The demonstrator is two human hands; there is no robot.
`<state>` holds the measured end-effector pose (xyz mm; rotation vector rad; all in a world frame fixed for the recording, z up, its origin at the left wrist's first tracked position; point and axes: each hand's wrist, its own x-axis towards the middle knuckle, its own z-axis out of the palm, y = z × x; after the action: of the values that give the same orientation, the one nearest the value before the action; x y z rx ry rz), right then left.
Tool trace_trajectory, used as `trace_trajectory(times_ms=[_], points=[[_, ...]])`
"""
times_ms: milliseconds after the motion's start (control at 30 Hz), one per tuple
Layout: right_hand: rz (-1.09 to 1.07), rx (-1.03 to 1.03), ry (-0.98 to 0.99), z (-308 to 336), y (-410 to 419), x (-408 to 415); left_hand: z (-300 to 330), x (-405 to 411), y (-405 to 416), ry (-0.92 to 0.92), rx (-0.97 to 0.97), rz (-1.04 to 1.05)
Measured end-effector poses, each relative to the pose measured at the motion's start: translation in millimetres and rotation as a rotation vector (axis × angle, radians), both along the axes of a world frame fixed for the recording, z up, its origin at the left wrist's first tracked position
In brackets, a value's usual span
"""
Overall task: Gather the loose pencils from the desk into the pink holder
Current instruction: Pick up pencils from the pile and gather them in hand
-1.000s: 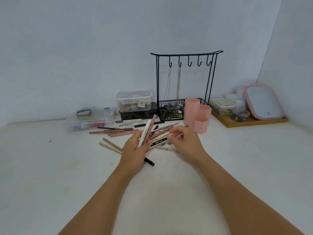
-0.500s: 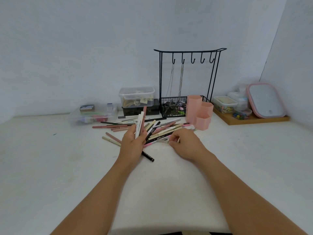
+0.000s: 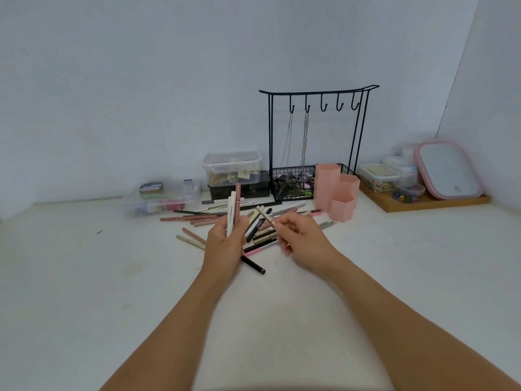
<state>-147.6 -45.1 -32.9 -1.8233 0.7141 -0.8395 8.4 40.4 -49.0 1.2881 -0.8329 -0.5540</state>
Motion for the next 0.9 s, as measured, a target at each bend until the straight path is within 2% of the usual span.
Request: trace_trajectory(times_ms=[67, 167, 300, 700, 867, 900], points=[[-0.018, 0.160, -0.121, 6.0, 0.0, -1.2, 1.5, -1.4, -1.8, -0.023, 0.008, -0.021], [-0.075, 0.285, -0.191, 8.5, -2.1, -2.5, 1.0, -3.0, 0.0, -0.078, 0.012, -0.036], [0.023, 0.471, -0.330, 6.3, -1.5, -1.3, 4.9, -9.6, 5.6, -0.048, 0.002, -0.095], [0.105, 0.133, -0.125, 32.0, 13.4, 9.1, 6.9, -13.3, 6.2, -0.258, 0.084, -0.232], [0.077, 0.143, -0.151, 23.4, 10.8, 21.5, 3.5, -10.4, 2.5, -0.211, 0.102, -0.174], [0.015, 0.065, -0.127, 17.5, 8.8, 20.1, 3.6, -11.0, 3.1, -0.202, 0.095, -0.158]])
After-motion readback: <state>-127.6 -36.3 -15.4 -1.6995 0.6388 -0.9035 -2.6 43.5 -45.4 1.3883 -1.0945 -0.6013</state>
